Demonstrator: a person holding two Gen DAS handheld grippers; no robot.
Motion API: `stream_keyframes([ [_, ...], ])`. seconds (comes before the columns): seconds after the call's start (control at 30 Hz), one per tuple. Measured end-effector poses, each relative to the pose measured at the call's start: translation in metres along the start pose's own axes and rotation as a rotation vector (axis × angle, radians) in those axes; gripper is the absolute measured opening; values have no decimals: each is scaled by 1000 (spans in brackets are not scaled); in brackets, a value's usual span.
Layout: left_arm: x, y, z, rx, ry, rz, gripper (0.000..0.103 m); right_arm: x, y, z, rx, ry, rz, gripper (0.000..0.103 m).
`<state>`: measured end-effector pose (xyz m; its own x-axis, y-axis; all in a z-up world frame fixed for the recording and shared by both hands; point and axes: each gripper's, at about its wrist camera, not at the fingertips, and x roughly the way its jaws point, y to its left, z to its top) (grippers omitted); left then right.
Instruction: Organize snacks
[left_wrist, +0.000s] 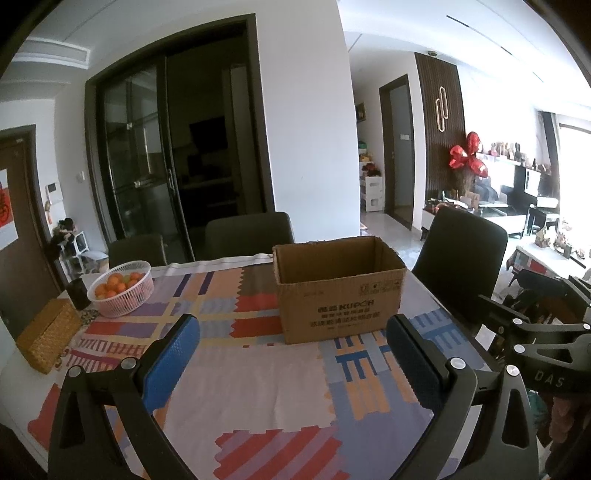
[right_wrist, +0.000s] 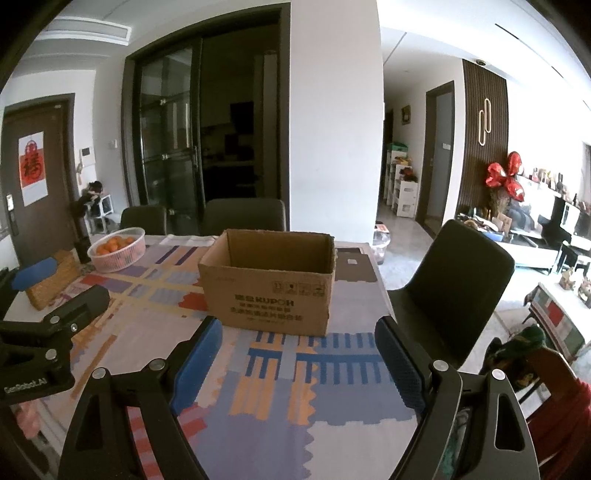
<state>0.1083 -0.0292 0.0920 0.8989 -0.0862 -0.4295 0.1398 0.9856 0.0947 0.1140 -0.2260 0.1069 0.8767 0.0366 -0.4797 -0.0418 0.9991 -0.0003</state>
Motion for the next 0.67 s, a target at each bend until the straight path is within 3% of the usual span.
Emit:
stream_keyframes([
  [0.67, -3, 2, 3, -5, -1, -3, 103, -1, 2, 0, -3, 10, 8, 85],
])
